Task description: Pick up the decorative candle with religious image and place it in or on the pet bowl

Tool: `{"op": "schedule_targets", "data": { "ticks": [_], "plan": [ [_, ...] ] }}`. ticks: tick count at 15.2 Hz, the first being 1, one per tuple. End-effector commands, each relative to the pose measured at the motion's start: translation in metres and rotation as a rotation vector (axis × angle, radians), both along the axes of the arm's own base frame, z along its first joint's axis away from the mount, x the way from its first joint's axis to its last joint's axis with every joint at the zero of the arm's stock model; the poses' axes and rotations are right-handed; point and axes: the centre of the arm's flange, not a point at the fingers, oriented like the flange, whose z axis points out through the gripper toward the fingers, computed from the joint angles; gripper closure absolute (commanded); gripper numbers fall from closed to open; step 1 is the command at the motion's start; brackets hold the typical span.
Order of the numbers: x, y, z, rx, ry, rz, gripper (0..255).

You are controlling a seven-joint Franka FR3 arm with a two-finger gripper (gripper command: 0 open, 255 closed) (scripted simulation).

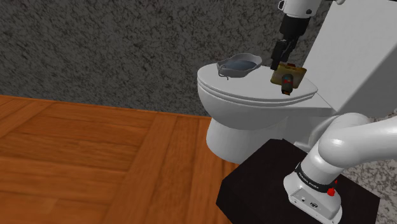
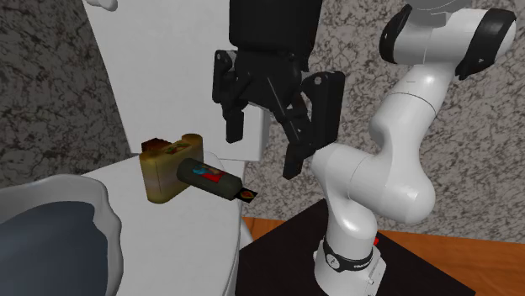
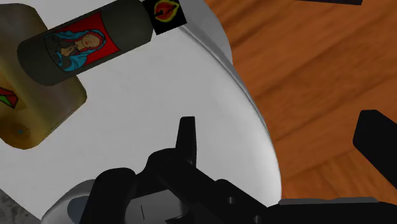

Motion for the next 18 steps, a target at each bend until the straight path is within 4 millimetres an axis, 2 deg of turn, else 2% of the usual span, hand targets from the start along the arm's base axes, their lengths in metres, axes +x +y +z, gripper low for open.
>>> {"op": "schedule_targets", "data": {
  "ticks": [1, 18],
  "plan": [
    [0.0, 0.0, 0.0, 0.0, 0.0, 0.0, 0],
    [0.066, -0.214, -0.051, 0.034, 0.01, 0.129, 0]
  ]
}}
